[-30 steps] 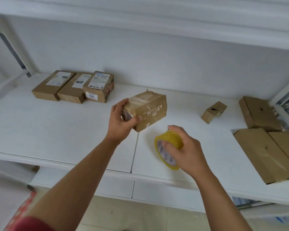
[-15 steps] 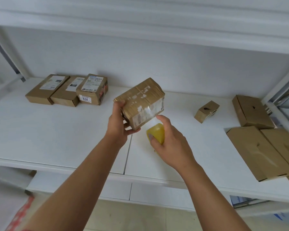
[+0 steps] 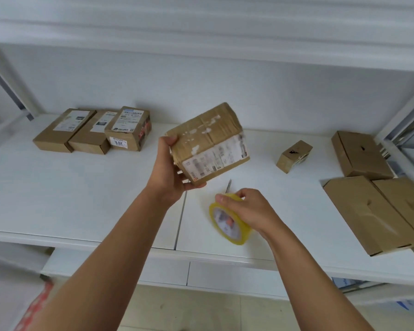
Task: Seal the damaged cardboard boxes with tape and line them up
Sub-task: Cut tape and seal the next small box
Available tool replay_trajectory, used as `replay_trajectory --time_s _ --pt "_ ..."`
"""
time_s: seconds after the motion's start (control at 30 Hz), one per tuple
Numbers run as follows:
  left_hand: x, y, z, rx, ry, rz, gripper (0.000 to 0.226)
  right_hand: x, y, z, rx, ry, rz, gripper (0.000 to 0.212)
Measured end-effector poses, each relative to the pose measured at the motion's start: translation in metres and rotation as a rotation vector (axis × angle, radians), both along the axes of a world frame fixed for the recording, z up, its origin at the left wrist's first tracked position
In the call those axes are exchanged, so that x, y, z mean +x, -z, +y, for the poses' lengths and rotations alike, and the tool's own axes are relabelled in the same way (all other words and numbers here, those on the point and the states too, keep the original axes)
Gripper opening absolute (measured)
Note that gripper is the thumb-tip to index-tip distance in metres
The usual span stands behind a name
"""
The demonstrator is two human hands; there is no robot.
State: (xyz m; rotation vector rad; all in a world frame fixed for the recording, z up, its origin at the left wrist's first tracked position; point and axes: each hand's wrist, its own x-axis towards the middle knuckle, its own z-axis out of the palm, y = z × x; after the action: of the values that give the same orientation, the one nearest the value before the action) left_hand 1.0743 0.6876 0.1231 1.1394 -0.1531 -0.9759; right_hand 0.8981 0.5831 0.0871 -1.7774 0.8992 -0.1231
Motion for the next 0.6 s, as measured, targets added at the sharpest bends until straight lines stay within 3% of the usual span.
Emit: replay_trajectory --time_s 0.23,0.6 --pt "0.002 -0.01 0.004 -0.03 0.112 -0.085 0.06 -0.003 0.007 -0.008 0.353 -0.017 -0.18 0.057" --pt "-0.005 -0.017 0.011 -0.089 0.423 -0.225 0.065 -0.007 0.011 -0.025 0.557 -0.151 -0.368 0.045"
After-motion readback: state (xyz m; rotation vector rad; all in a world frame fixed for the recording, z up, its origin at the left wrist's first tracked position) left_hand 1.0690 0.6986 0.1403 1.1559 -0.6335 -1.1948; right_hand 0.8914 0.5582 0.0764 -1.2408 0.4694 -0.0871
